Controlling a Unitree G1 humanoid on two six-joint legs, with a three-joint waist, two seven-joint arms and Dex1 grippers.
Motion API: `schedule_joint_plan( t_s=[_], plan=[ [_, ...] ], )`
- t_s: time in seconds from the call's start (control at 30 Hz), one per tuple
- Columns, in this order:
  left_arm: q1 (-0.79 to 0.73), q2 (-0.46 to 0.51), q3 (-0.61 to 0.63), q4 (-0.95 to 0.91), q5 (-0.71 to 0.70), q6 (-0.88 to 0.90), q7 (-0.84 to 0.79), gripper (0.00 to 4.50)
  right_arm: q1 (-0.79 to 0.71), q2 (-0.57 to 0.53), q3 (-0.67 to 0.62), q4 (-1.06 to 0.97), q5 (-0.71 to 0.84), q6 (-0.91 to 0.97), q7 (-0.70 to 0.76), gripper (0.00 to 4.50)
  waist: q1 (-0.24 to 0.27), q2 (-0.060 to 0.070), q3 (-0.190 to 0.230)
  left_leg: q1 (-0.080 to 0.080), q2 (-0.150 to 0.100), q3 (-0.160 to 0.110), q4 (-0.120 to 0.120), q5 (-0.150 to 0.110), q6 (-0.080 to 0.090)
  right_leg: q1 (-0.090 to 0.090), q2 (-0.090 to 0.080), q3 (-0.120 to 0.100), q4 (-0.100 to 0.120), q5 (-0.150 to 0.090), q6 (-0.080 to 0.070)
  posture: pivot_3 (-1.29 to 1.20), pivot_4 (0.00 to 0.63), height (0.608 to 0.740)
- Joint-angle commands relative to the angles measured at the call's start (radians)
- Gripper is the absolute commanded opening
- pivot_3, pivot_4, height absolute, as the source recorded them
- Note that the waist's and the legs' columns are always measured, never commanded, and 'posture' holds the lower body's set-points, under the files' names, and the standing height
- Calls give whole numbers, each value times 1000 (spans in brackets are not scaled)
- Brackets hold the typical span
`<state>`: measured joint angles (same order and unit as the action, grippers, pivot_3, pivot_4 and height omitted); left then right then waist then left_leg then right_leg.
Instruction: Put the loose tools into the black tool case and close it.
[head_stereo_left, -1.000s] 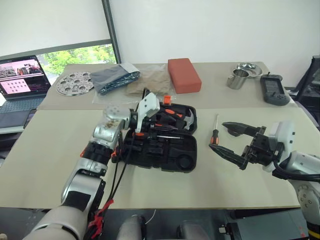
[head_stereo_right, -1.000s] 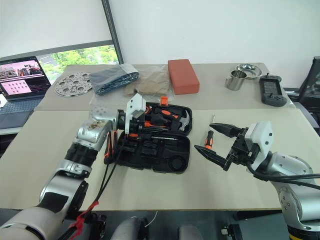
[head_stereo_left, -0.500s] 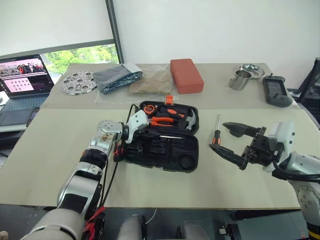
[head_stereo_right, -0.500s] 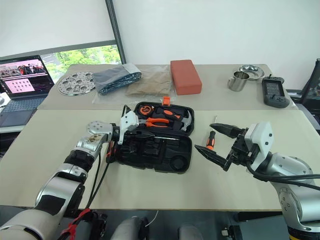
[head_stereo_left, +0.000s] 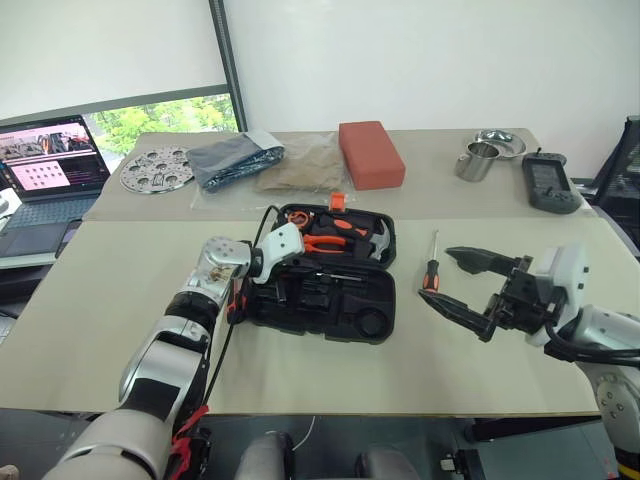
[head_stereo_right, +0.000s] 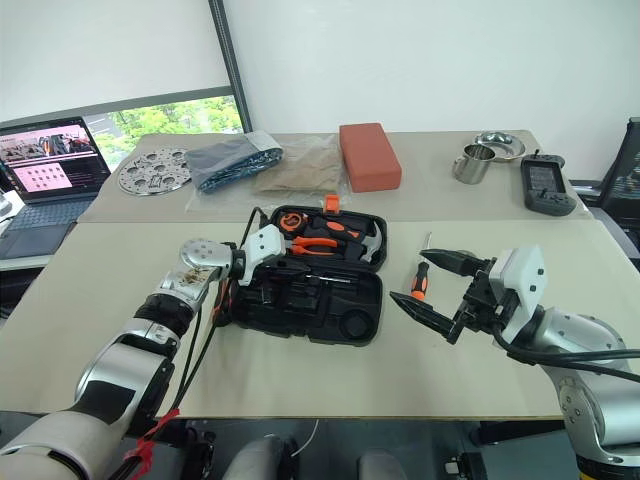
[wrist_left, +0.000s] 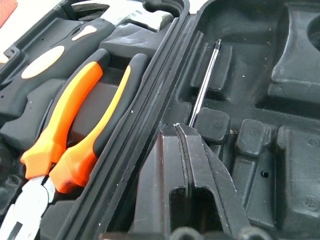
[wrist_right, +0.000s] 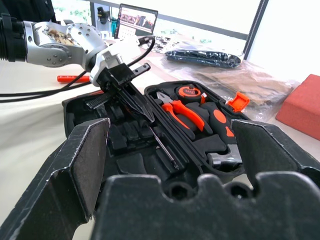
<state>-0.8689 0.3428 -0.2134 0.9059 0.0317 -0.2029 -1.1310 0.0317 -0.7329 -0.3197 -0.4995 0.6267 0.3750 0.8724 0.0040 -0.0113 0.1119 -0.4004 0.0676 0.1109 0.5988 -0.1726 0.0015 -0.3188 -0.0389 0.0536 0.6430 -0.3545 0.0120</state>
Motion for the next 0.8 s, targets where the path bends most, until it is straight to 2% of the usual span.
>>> schedule_joint_plan(
  t_s=[0.03,0.13,0.3,0.4,0.47,0.5,0.53,0.57,0.73,0.8],
  plan=[
    [21,2,45,-41,-44,38,11,30,6,-22,3,9,-38,18,-27,4500,0,0,0,0,0,0,0,0,0,0,0,0,0,0,0,0,150,740],
    [47,12,108,-205,-160,141,-53,30,-10,-27,21,47,-99,74,-113,4500,-7,1,0,-2,1,0,0,0,0,-2,0,0,0,0,0,0,150,740],
    [124,107,171,-550,-352,391,-172,30,-106,43,83,69,-119,294,-327,4500,-20,1,0,-5,2,1,-1,2,-2,-6,1,1,1,0,0,0,150,740],
    [146,209,194,-709,-447,541,-247,785,-238,132,98,138,-131,434,-474,4500,-27,1,1,-3,2,1,-3,5,-8,-6,3,3,0,0,0,0,150,740],
    [148,265,199,-767,-480,603,-274,1628,-311,170,111,182,-154,508,-544,4500,-26,2,1,-2,2,2,-5,5,-8,-7,3,5,1,0,0,0,150,740],
    [147,290,198,-790,-490,625,-285,1897,-343,187,121,199,-164,538,-571,4500,-24,2,1,-2,1,1,-6,5,-7,-7,2,5,1,0,0,0,150,740],
    [147,306,197,-807,-498,642,-289,2397,-364,200,126,210,-170,565,-594,4500,-22,2,1,-2,1,2,-6,5,-6,-8,2,5,1,0,0,0,150,740],
    [146,316,196,-819,-505,655,-289,2627,-379,210,127,217,-175,584,-609,4500,-17,2,1,-2,1,2,-6,5,-6,-8,2,5,1,0,0,0,150,740],
    [133,402,195,-853,-518,693,-337,4425,-453,269,185,309,-219,694,-676,4500,-14,2,1,-6,1,2,-6,4,-4,-11,2,8,1,0,0,0,150,740],
    [133,419,188,-858,-510,684,-345,4425,-459,273,213,336,-246,707,-684,4500,-15,2,1,-6,1,3,-7,4,-4,-12,2,10,1,0,0,0,150,740]
  ],
)
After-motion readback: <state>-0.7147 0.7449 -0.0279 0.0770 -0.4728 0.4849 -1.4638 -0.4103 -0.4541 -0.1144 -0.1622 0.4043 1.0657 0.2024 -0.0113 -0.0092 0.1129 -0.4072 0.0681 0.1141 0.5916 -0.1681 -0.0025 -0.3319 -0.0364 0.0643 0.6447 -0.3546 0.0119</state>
